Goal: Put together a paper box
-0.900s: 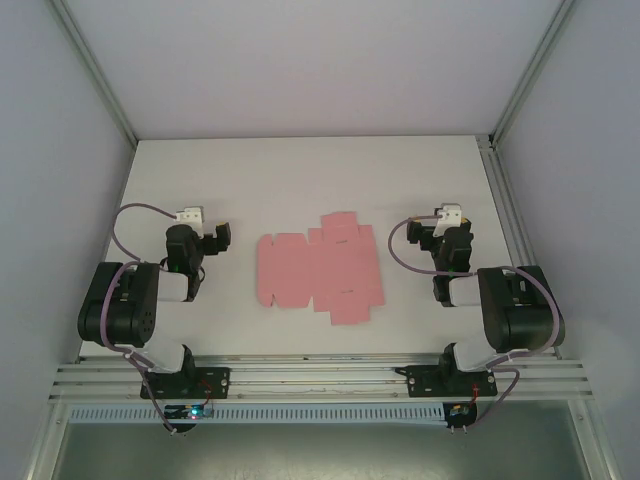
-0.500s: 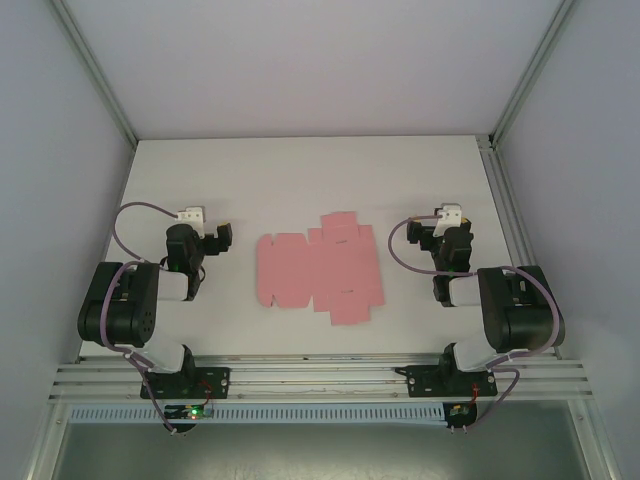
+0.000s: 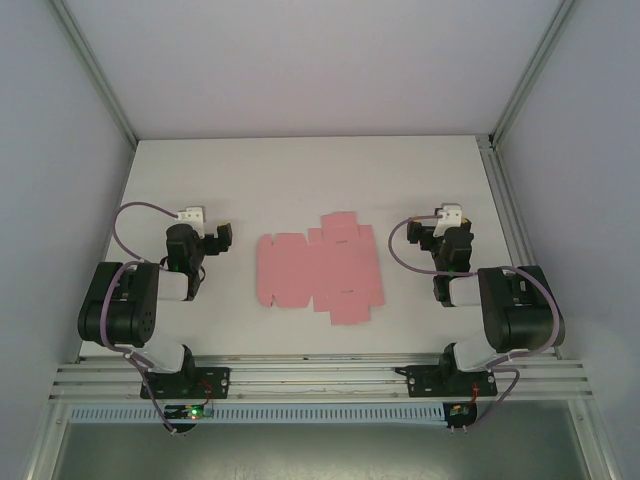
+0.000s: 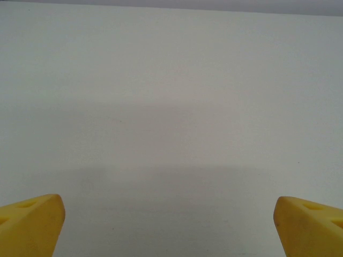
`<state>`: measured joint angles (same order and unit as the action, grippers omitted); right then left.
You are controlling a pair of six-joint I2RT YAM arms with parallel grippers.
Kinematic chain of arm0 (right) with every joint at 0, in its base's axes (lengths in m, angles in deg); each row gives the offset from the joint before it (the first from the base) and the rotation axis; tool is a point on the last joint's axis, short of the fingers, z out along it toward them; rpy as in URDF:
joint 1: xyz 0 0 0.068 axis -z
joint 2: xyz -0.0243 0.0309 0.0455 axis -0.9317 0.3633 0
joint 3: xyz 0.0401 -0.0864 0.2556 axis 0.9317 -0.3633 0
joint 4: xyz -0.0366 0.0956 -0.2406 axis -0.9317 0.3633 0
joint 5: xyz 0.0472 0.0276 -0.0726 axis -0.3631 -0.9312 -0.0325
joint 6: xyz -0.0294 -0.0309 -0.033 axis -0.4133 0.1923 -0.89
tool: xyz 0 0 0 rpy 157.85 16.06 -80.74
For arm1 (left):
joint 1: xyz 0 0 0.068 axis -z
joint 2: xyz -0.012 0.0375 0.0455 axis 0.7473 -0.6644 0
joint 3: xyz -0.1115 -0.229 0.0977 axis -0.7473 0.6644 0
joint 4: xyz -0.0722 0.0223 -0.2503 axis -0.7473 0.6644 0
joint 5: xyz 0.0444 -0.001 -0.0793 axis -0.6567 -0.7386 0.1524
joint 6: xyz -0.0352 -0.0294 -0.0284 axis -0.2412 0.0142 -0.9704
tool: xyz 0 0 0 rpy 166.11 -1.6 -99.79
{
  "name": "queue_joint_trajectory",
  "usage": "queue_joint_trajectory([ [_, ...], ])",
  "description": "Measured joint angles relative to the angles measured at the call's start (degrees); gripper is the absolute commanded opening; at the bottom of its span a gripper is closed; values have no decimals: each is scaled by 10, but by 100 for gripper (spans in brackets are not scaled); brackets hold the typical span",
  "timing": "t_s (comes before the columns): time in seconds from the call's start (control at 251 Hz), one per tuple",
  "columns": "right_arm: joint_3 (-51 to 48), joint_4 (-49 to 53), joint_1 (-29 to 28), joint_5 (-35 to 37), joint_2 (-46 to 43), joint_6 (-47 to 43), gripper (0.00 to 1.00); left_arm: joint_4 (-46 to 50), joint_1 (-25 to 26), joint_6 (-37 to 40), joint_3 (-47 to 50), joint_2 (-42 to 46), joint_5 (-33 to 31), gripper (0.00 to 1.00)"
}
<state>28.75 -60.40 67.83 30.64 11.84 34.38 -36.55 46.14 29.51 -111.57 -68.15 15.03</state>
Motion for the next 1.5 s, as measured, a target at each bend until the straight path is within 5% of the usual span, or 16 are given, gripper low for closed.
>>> queue_joint_trajectory([
  [0.239, 61, 167, -27, 37, -87, 2, 98, 221, 0, -25, -100, 113, 5, 100],
  [0.483, 232, 413, -125, 19, -156, 134, 72, 392, 17, -164, -192, 229, 100, 100],
  [0.79, 269, 564, -240, -118, 12, 249, 46, 538, 96, -260, -156, 186, 208, 100],
  [1.145, 269, 530, -218, -173, 110, 309, 45, 528, 113, -281, -143, 73, 294, 99],
  [1.293, 267, 501, -217, -185, 118, 318, 45, 472, 119, -305, -139, 26, 343, 80],
  [1.5, 256, 469, -217, -195, 117, 320, 51, 423, 135, -326, -140, -3, 382, 1],
])
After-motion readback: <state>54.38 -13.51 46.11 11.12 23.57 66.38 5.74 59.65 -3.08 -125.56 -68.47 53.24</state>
